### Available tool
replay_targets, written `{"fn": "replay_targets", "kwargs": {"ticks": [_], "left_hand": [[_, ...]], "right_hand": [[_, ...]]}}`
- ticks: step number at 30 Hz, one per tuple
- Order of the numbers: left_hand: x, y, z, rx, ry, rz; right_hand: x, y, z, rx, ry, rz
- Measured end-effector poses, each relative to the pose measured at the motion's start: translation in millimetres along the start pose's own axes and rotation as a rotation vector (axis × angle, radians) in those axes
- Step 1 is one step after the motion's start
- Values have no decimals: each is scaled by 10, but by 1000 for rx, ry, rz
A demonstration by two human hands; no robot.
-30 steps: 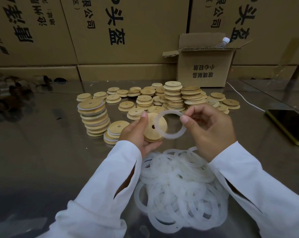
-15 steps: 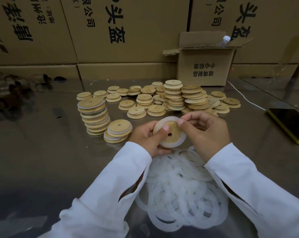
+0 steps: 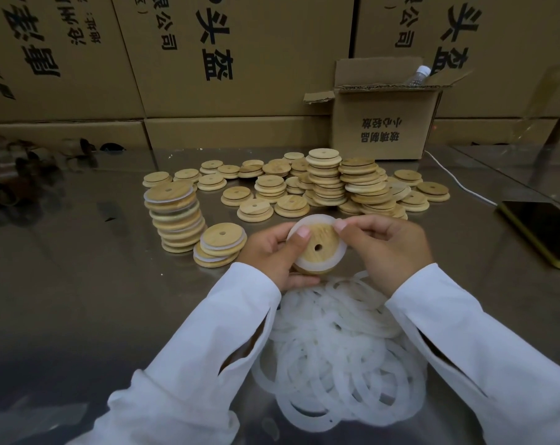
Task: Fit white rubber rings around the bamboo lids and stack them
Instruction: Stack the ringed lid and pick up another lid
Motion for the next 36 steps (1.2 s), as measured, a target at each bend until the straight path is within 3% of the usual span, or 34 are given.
{"fn": "replay_targets", "kwargs": {"ticks": [8,20,26,36], "left_hand": [[10,30,-24,-27,1,50],[29,18,-34,-228,32,12],[22,23,18,-157,37,73],[52,-31,9,-265,62,15]], "right_hand": [[27,0,-18,32,-25,96],[14,-144,18,28,-83,-19],[-28,-144,-8,69,-38,-83],[-99,-70,3,-115,112,-209]]}}
Point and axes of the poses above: each hand's wrist, its own x-axis towards the middle knuckle, its own z-axis out of the palm, y = z × x, the point moved 6 cm from there along x, towards the middle knuckle, and after that the axes turned 4 degrees about y, right-handed, at the moved point
